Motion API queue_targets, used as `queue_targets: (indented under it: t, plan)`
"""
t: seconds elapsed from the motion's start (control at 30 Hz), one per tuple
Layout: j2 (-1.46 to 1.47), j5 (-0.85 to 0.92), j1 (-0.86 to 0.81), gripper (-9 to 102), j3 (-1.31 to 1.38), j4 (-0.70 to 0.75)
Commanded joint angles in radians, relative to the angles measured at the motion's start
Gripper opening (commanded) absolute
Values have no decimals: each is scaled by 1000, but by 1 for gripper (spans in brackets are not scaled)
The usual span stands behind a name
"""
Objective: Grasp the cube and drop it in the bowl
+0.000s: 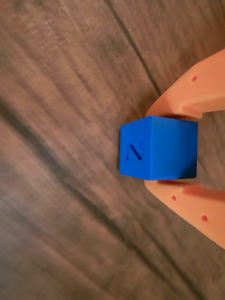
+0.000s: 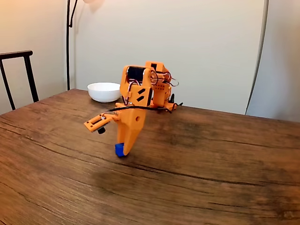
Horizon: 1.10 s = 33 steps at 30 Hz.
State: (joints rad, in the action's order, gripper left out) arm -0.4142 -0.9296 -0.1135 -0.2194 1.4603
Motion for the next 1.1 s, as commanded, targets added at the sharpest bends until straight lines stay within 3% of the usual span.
queue_targets:
  t: [0.0, 0.27, 0.63, 1.07]
  plan:
    - [-14, -61, -20, 8, 95, 57]
    - [-15, -75, -43, 8, 351, 291]
    - [-38, -239, -144, 8, 469, 298]
    - [-264, -627, -413, 7, 465, 304]
